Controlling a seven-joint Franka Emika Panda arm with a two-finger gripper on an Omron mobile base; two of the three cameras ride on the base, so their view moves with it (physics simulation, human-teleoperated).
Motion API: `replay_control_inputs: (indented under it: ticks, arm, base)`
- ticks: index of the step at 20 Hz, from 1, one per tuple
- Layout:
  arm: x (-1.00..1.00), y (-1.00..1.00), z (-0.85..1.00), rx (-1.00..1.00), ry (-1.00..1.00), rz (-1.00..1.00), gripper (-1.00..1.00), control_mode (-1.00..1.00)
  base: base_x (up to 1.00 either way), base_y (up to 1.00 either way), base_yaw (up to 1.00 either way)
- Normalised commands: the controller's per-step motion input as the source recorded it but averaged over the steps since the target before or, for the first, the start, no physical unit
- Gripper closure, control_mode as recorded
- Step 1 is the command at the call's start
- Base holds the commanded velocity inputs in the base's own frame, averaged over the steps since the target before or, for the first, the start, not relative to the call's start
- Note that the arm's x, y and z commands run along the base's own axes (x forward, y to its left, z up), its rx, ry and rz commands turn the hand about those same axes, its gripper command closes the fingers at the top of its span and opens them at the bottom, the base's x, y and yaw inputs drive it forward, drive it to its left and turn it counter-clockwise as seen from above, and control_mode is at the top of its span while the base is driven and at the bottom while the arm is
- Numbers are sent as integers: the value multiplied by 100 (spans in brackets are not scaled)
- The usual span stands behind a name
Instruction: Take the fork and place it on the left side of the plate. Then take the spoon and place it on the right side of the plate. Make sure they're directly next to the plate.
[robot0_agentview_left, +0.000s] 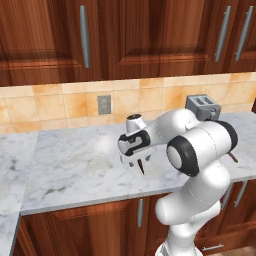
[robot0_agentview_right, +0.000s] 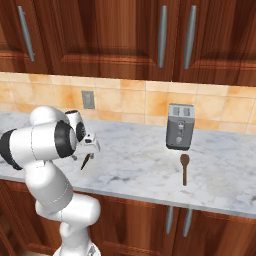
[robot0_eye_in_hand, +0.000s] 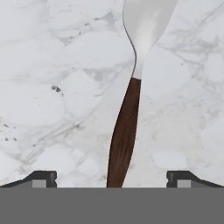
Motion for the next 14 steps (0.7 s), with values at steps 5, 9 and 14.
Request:
replay_control_inputs:
  ticks: [5,9,14]
  arm:
    - [20,0,-13,4,-8,0,-100,-100]
    - [19,-1,-18,2,-6,0,-100,-100]
    - [23,0,-25,0,-1,0,-100,-100]
  base:
    - [0,0,0]
    - [0,0,0]
    - [0,0,0]
